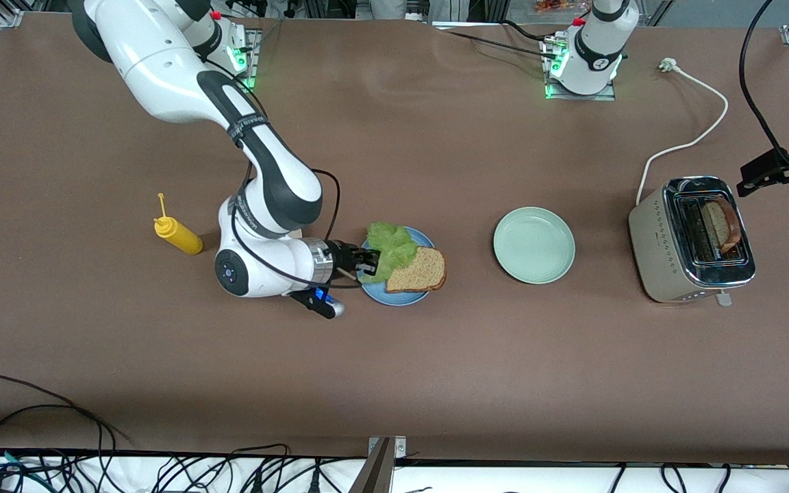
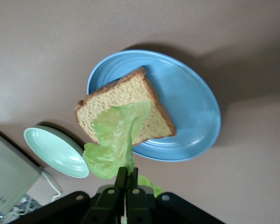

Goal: Make sandwich in blue plate with both arms
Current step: 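Lower the lettuce onto the bread and open the right gripper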

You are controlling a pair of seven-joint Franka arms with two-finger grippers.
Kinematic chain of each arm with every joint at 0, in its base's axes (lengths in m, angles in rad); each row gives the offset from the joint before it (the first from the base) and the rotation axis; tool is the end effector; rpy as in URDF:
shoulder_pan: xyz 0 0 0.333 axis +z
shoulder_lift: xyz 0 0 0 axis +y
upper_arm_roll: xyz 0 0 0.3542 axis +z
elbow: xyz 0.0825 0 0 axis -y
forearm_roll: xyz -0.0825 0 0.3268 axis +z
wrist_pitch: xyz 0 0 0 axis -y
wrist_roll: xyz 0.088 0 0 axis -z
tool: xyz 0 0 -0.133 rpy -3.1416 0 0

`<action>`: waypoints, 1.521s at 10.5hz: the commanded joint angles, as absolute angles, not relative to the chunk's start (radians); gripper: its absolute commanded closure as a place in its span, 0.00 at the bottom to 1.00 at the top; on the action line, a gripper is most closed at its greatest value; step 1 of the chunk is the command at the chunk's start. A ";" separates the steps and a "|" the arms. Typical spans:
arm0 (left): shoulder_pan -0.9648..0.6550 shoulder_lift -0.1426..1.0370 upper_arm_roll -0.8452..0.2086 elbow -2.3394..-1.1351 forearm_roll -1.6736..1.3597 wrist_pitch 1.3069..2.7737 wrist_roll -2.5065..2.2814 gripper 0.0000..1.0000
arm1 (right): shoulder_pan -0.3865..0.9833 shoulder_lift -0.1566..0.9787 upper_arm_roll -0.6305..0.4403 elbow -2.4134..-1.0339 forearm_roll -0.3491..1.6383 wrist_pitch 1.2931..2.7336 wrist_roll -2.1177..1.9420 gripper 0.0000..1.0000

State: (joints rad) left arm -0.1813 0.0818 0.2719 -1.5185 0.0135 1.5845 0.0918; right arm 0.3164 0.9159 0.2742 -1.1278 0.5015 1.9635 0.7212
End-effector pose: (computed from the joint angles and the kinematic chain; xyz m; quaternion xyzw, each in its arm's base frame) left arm 0.5236 0.0426 0.6193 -0.9998 0.0011 0.0080 0.0171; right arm 0.6329 0.3918 0.3019 -0.9202 0.2075 0.2206 0.2481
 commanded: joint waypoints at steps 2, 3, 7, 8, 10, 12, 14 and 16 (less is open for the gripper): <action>-0.175 0.084 0.272 -1.505 -0.008 1.571 0.095 0.00 | 0.365 0.979 0.276 -1.115 0.551 2.098 0.727 1.00; -0.173 0.084 0.272 -1.505 -0.008 1.571 0.095 0.00 | 0.371 0.991 0.278 -1.115 0.552 2.105 0.732 1.00; -0.173 0.084 0.273 -1.505 -0.008 1.571 0.095 0.00 | 0.377 1.012 0.275 -1.115 0.572 2.152 0.735 0.21; -0.173 0.084 0.273 -1.505 -0.008 1.571 0.095 0.00 | 0.377 1.006 0.270 -1.115 0.548 2.164 0.732 0.00; -0.173 0.084 0.273 -1.505 -0.008 1.571 0.095 0.00 | 0.376 0.996 0.268 -1.109 0.426 2.157 0.730 0.00; -0.173 0.084 0.273 -1.506 -0.008 1.571 0.095 0.00 | 0.371 0.967 0.268 -1.108 0.309 2.129 0.730 0.00; -0.173 0.084 0.273 -1.505 -0.008 1.571 0.095 0.00 | 0.364 0.927 0.262 -1.108 0.208 2.018 0.727 0.00; -0.173 0.084 0.273 -1.506 -0.008 1.571 0.095 0.00 | 0.342 0.847 0.268 -1.108 0.044 1.903 0.709 0.00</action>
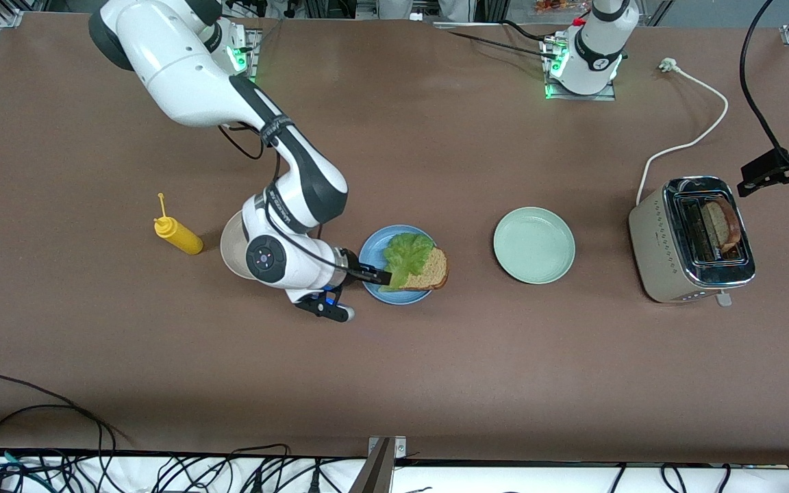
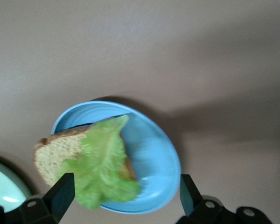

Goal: Make sandwich in blue plate with both arms
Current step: 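Move the right gripper back toward the yellow mustard bottle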

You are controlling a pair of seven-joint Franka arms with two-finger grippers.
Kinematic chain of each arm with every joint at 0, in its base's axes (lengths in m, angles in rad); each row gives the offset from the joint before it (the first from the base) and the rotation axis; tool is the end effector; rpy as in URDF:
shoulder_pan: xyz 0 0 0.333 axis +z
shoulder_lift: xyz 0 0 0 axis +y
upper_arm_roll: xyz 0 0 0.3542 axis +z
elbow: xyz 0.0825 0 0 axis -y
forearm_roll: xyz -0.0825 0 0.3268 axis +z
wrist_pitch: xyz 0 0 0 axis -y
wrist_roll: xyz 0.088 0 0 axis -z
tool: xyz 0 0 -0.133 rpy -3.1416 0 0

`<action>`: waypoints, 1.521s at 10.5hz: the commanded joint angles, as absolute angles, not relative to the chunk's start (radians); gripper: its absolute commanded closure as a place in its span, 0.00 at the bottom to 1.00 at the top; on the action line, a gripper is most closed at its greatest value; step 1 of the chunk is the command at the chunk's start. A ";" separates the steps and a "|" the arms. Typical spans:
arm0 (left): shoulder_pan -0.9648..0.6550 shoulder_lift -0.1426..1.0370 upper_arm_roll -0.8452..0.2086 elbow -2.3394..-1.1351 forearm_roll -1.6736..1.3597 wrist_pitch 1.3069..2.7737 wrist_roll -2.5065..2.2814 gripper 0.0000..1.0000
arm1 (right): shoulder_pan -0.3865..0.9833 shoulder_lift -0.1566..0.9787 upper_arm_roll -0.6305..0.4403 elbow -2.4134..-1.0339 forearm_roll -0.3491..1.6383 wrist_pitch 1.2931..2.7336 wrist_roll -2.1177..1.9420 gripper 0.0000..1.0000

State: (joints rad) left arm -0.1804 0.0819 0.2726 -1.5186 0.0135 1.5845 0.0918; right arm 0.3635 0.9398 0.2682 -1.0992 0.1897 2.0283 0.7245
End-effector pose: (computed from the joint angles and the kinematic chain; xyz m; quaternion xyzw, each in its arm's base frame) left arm 0.5235 0.0434 0.6192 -0.9998 0.0003 0.0081 0.0171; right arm 0.6379 0.3986 0.2864 -0.9715 0.1395 0.1130 0.1549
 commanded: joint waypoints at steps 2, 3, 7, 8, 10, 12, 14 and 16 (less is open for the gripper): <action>-0.173 0.086 0.273 -1.505 -0.008 1.571 0.095 0.00 | 0.339 0.806 0.265 -1.108 -0.072 1.783 0.591 0.00; -0.175 0.086 0.272 -1.505 -0.008 1.571 0.095 0.00 | 0.321 0.776 0.265 -1.108 -0.093 1.725 0.528 0.00; -0.187 0.084 0.267 -1.502 -0.005 1.571 0.095 0.00 | 0.217 0.671 0.265 -1.108 -0.100 1.485 0.307 0.00; -0.189 0.084 0.253 -1.500 -0.003 1.571 0.095 0.00 | 0.198 0.622 0.249 -1.129 -0.104 1.464 0.234 0.00; -0.187 0.081 0.235 -1.500 -0.006 1.569 0.094 0.00 | 0.146 0.508 0.203 -1.269 -0.103 1.480 0.043 0.00; -0.189 0.080 0.233 -1.502 -0.006 1.569 0.094 0.00 | 0.097 0.398 0.155 -1.417 -0.097 1.515 -0.154 0.00; -0.183 0.077 0.241 -1.502 -0.006 1.566 0.094 0.00 | 0.054 0.338 0.089 -1.509 -0.094 1.551 -0.373 0.00; -0.187 0.078 0.238 -1.502 -0.008 1.568 0.092 0.00 | 0.009 0.325 0.007 -1.551 -0.065 1.563 -0.609 0.00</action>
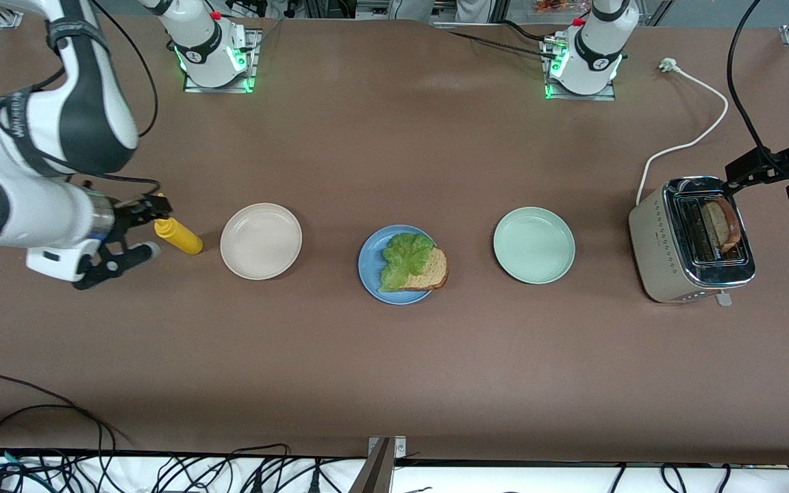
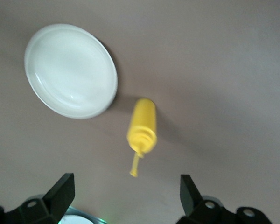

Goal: Make sandwich in blue plate with both arms
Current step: 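Move the right gripper back toward the yellow mustard bottle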

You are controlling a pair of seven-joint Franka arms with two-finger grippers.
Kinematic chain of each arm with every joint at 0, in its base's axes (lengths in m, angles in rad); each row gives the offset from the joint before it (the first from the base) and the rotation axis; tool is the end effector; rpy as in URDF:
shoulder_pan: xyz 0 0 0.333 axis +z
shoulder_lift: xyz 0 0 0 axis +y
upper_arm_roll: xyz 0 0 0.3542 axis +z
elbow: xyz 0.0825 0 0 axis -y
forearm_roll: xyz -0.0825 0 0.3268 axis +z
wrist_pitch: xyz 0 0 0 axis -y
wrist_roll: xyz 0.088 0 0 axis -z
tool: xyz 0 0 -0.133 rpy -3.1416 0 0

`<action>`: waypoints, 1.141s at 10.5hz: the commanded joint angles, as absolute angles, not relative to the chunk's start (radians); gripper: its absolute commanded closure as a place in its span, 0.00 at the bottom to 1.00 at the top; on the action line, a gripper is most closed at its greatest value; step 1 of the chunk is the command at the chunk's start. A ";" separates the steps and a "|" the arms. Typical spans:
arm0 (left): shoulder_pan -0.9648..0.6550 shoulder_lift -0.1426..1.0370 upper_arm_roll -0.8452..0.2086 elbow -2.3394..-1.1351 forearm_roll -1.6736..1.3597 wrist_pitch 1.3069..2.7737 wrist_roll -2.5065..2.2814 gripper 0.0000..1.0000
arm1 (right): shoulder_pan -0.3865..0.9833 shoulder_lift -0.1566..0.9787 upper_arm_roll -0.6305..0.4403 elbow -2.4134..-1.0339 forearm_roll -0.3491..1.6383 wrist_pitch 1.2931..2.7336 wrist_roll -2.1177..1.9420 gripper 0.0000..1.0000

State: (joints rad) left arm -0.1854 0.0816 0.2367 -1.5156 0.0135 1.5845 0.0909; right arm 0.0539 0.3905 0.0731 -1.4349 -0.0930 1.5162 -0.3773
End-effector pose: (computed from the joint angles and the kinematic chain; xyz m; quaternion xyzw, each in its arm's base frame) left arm 0.5251 0.0228 0.6202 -0.9996 0.0203 0.0064 0.0159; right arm 0.5892 0.0551 0.4739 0.9554 0.2503 -0.1562 0.0127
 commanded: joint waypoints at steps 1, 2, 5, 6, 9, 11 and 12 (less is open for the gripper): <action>-0.186 0.078 0.239 -1.502 -0.008 1.568 0.092 0.00 | -0.001 0.333 -0.045 -1.572 -0.040 1.593 -0.738 0.00; -0.183 0.078 0.241 -1.502 -0.008 1.568 0.092 0.00 | -0.014 0.336 -0.090 -1.595 0.000 1.621 -0.894 0.00; -0.184 0.077 0.238 -1.502 -0.006 1.566 0.092 0.00 | -0.058 0.392 -0.133 -1.620 0.089 1.695 -1.203 0.00; -0.186 0.077 0.238 -1.502 -0.008 1.566 0.092 0.00 | -0.084 0.428 -0.133 -1.618 0.151 1.707 -1.301 0.00; -0.184 0.077 0.241 -1.502 -0.008 1.566 0.092 0.00 | -0.162 0.549 -0.140 -1.620 0.381 1.733 -1.677 0.00; -0.183 0.077 0.239 -1.502 -0.008 1.566 0.092 0.00 | -0.189 0.603 -0.147 -1.635 0.480 1.727 -1.845 0.00; -0.183 0.077 0.241 -1.502 -0.008 1.566 0.092 0.00 | -0.204 0.623 -0.147 -1.663 0.544 1.724 -1.943 0.00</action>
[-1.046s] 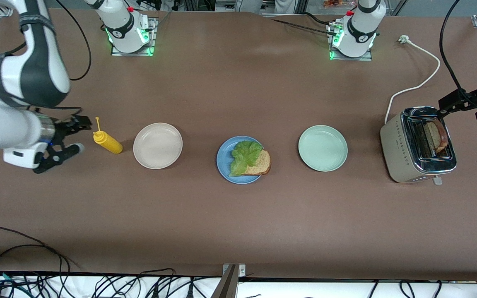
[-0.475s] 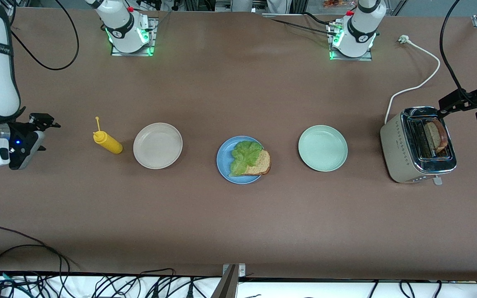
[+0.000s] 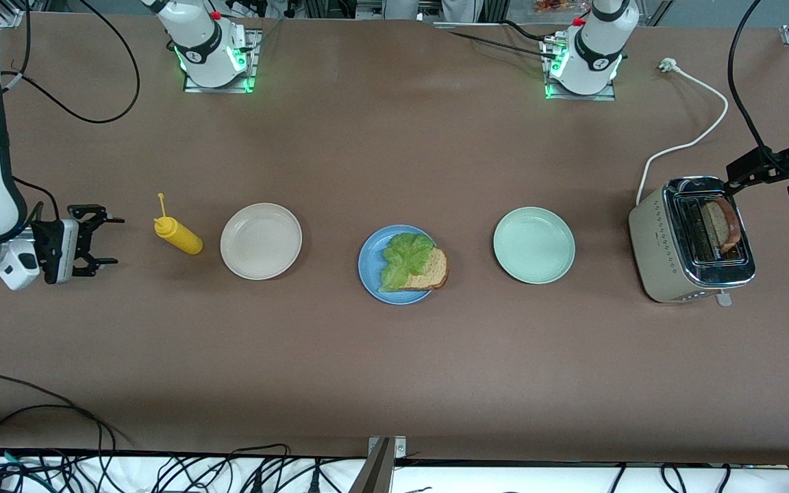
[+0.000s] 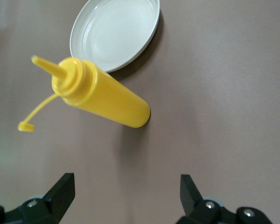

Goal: Make sandwich in blue plate with both arms
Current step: 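Move the right gripper back toward the yellow mustard bottle, then grasp the yellow mustard bottle with the right gripper and lift it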

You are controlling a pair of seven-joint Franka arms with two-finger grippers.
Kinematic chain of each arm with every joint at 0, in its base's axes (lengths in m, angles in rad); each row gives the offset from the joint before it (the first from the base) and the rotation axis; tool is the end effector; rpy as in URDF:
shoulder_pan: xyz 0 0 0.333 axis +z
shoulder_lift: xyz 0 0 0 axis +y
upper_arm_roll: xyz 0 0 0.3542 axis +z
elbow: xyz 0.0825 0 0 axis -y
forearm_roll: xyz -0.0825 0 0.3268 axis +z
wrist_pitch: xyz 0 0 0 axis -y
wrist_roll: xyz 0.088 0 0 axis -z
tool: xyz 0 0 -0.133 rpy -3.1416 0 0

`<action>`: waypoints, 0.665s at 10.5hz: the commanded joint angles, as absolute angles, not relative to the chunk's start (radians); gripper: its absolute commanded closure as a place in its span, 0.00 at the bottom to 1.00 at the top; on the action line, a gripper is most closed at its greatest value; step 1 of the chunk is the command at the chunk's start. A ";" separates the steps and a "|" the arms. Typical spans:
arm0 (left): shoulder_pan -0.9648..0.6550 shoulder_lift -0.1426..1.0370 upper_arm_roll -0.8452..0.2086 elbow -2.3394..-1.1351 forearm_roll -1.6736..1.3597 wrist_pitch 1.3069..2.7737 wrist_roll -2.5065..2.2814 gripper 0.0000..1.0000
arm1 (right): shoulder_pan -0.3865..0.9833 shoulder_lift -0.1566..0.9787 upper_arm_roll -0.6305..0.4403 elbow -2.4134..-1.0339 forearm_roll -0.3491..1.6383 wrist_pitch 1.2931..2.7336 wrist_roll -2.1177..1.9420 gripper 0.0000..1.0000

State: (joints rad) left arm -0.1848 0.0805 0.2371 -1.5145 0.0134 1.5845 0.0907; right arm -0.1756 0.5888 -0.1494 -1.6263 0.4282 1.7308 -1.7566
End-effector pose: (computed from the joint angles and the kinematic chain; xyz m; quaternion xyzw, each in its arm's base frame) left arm 0.5249 0.0234 0.6212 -0.9997 0.0196 0.0053 0.0158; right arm 0.5855 -0.1329 0.3004 -0.7753 -0.5678 -0.0160 0.2762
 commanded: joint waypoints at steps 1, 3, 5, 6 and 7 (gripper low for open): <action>-0.176 0.077 0.242 -1.502 -0.008 1.568 0.092 0.00 | -0.212 0.641 -0.147 -1.696 0.622 1.723 -2.051 0.00; -0.176 0.078 0.242 -1.503 -0.008 1.566 0.092 0.00 | -0.224 0.673 -0.149 -1.729 0.756 1.704 -2.208 0.00; -0.175 0.078 0.242 -1.503 -0.008 1.566 0.092 0.00 | -0.224 0.696 -0.149 -1.761 0.825 1.656 -2.278 0.00; -0.175 0.078 0.242 -1.503 -0.008 1.566 0.092 0.00 | -0.224 0.718 -0.149 -1.769 0.856 1.629 -2.319 0.00; -0.176 0.078 0.242 -1.503 -0.008 1.566 0.092 0.00 | -0.222 0.725 -0.149 -1.769 0.892 1.606 -2.363 0.00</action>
State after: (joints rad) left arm -0.1813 0.0805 0.2420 -1.5144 0.0134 1.5843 0.0901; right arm -0.2139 0.7096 -0.1525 -1.7496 0.8144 1.6568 -2.2635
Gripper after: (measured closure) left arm 0.000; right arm 0.000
